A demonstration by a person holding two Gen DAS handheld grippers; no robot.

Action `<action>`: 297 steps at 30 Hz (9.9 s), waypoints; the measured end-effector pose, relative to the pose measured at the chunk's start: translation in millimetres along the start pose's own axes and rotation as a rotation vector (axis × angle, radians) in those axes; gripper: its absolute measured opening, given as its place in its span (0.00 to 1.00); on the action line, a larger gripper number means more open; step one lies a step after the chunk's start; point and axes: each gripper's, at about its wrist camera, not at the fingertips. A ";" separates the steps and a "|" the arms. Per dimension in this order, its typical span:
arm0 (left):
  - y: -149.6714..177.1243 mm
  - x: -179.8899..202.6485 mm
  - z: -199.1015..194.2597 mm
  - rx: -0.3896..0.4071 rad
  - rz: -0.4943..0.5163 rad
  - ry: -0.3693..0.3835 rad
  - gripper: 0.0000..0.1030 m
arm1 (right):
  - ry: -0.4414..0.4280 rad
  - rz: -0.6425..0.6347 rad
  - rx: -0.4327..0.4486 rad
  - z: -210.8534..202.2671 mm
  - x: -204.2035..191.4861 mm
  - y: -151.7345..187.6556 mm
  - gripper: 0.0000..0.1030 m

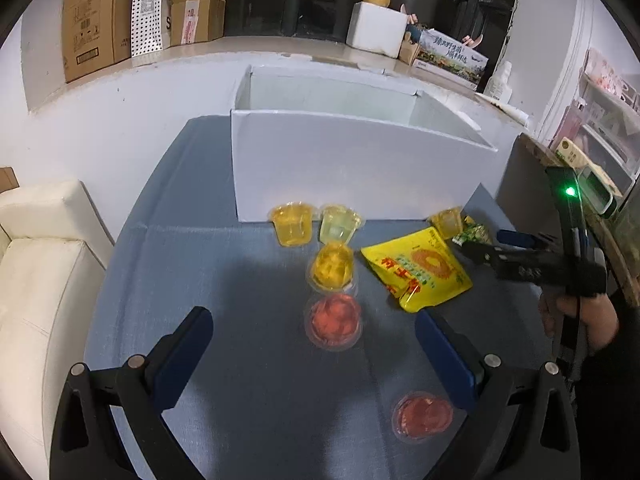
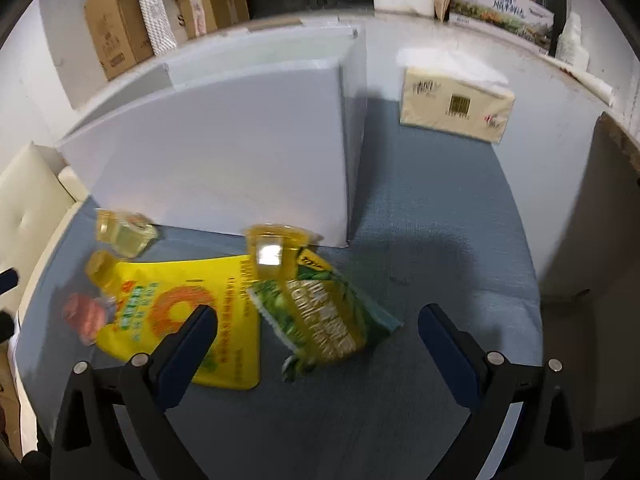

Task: Organize snacks
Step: 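Move both tools back toward the remaining snacks on the table, then grasp the green pea pack with the right tool while the left tool grasps a red jelly cup, then carry the green pea pack and red jelly cup into the white box, open both tools, then move both tools back and grasp a yellow jelly cup with the right tool, then grasp a yellow jelly cup with the left tool while the right tool holds its cup, then lower both yellow jelly cups into the white box and open both tools, then move both tools back toward the yellow bag and remaining jelly cups, then grasp the yellow pea-snack bag corner with the right tool and lift it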

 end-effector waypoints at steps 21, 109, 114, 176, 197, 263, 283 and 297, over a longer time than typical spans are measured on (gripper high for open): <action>6.4 7.5 71.6 -0.136 0.008 0.004 0.99 | -0.107 0.140 0.138 -75.4 10.8 56.2 0.50; -3.2 -10.8 -20.5 0.020 -0.027 0.178 1.00 | -0.070 0.100 0.182 -74.5 -41.7 17.7 1.00; 1.0 -14.0 -20.7 0.014 -0.035 0.171 1.00 | -0.054 0.169 0.182 -41.9 -16.6 -12.6 1.00; -111.3 16.3 -23.1 0.193 0.010 0.223 0.40 | -0.169 0.058 0.422 -131.5 -35.4 -33.9 0.40; -183.7 41.1 107.7 -0.035 0.087 0.091 0.71 | -0.066 -0.014 0.143 -5.6 1.2 -153.6 0.93; -8.1 -23.7 -10.0 -0.013 -0.004 0.083 1.00 | -0.168 -0.119 0.116 -8.8 -92.0 1.2 0.00; -5.8 -21.9 0.9 -0.030 -0.001 0.085 1.00 | -0.308 0.348 0.170 -24.8 -40.8 62.4 0.92; -4.1 -27.3 9.7 -0.053 -0.024 0.086 1.00 | -0.338 0.430 0.143 4.5 -33.9 26.0 0.65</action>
Point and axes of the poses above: each gripper's, at about its wrist camera, not at the fingertips, and z roughly the way its jaws point, x to its right, y to its underside, and after that the axes turned 13 degrees about -z, right-handed
